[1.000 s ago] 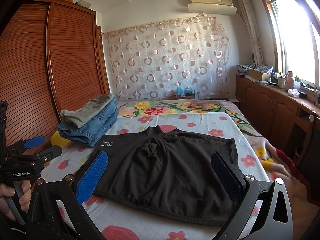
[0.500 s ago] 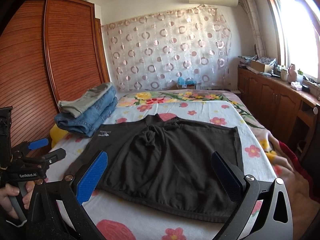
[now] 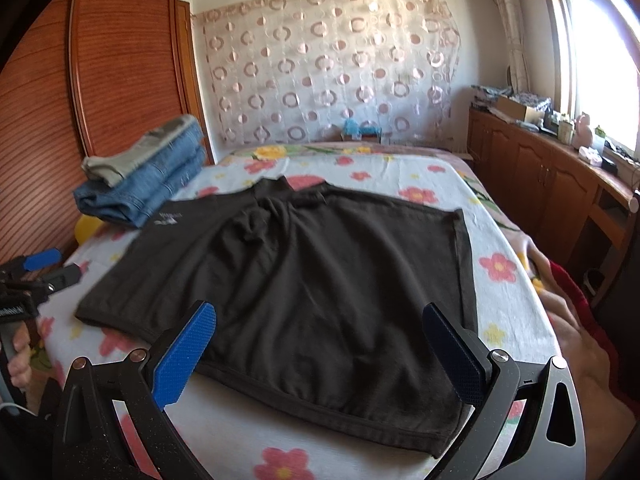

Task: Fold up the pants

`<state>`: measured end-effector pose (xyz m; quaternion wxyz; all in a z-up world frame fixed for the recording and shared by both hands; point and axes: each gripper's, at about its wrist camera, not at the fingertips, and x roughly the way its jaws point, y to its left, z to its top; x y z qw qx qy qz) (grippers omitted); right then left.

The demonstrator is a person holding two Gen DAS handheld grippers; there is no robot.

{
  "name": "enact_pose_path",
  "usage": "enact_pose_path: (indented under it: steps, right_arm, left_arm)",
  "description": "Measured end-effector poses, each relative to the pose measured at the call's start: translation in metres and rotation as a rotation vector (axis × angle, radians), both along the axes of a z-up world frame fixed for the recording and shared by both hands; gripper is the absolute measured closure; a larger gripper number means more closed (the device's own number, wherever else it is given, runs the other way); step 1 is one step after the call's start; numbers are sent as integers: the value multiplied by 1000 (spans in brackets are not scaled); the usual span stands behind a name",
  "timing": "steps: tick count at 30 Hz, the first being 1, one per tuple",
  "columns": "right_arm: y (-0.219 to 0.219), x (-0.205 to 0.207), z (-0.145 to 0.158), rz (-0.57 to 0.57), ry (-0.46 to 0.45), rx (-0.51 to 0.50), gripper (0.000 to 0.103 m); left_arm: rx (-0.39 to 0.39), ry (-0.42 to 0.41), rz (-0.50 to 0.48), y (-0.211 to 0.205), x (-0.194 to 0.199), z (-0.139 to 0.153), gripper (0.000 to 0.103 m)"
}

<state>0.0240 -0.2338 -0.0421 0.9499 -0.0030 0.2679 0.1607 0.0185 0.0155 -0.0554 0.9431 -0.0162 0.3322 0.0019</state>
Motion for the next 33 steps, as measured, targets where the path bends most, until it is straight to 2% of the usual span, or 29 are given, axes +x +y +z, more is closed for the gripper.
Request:
enact_pose_path:
  steps: [6,12,17,22,25,27,31,32,33]
  right_arm:
    - [-11,10,-11,-23,64,-42,0]
    - [-12,12,-10,-39,112,-60,0]
    - [0,-4,-1,-40,83,-124,0]
    - [1,-16,5,-37,70,-116,0]
    - [1,-16,6,-28,62,-120,0]
    - [0,-19,5,-20,61,-120,0]
    - [-4,-16,-4,-11,62,-119,0]
    - [-3,-14,-6,-10,60,-118,0]
    - [-3,-13,-6,-10,59,-117,0]
  left_arm:
    - [-8,36,3,9,2,-11,0]
    - [-16,73,10,21,3,-23,0]
    - [-35,89,7,30,0,-31,0]
    - [-47,88,-9,33,-4,-35,0]
    - [-81,99,-32,34,-7,-40,1]
    - [-88,108,-47,33,-8,-43,7]
    - [-102,104,-64,33,-13,-43,8]
    - [-107,97,-69,33,-15,-41,23]
    - [-118,96,-79,33,-16,-41,32]
